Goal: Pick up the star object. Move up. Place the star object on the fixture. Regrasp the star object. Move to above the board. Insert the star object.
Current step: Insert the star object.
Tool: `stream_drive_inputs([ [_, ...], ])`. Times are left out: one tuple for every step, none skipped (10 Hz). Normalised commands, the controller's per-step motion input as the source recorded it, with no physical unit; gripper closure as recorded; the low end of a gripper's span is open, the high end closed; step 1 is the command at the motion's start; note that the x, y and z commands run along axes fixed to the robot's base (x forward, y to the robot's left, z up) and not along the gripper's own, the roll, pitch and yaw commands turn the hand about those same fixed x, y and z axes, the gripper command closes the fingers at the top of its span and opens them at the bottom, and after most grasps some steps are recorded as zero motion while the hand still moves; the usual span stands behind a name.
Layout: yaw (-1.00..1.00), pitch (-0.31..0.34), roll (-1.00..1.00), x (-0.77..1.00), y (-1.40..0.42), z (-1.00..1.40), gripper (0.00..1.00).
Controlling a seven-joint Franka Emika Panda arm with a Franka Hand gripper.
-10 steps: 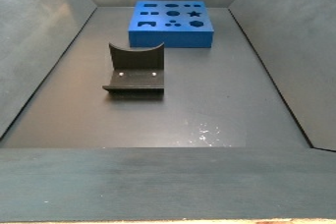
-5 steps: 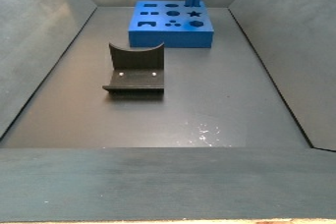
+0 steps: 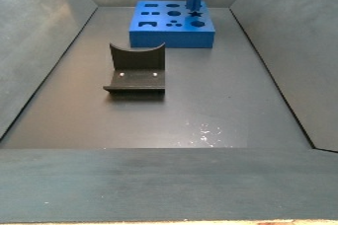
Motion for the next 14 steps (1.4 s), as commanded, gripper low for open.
stream_drive_inputs([
  [0.0, 0.0, -0.01, 0.0, 0.0, -0.01, 1.0],
  [-0.31, 0.0, 0.0, -0.14, 0.03, -0.04, 1.0],
  [-0.25, 0.0, 0.0, -0.02, 0.07, -0.05, 1.0],
  [0.0, 0.0, 0.0, 0.1, 0.0, 0.0, 1.0],
  [0.0, 0.0, 0.0, 0.0, 0.0, -0.02, 1.0],
  [0.0, -0.029, 0.0, 0.0, 0.0, -0.21, 1.0],
  [0.0, -0.074, 0.01, 0.0, 0.0, -0.28, 1.0],
  [0.0, -0.063, 0.0, 0.0, 0.0, -0.21, 1.0],
  [0.0, -0.014, 0.0, -0.01, 0.0, -0.08, 1.0],
  [0.0, -0.023, 0.0, 0.0, 0.0, -0.02, 1.0],
  [0.0, 0.0, 0.0, 0.0, 0.04, 0.0, 1.0],
  [-0.11, 0.0, 0.0, 0.0, 0.07, 0.0, 1.0],
  [-0.18, 0.0, 0.0, 0.0, 0.06, 0.0, 1.0],
  [-0.07, 0.0, 0.0, 0.03, 0.0, 0.02, 1.0],
])
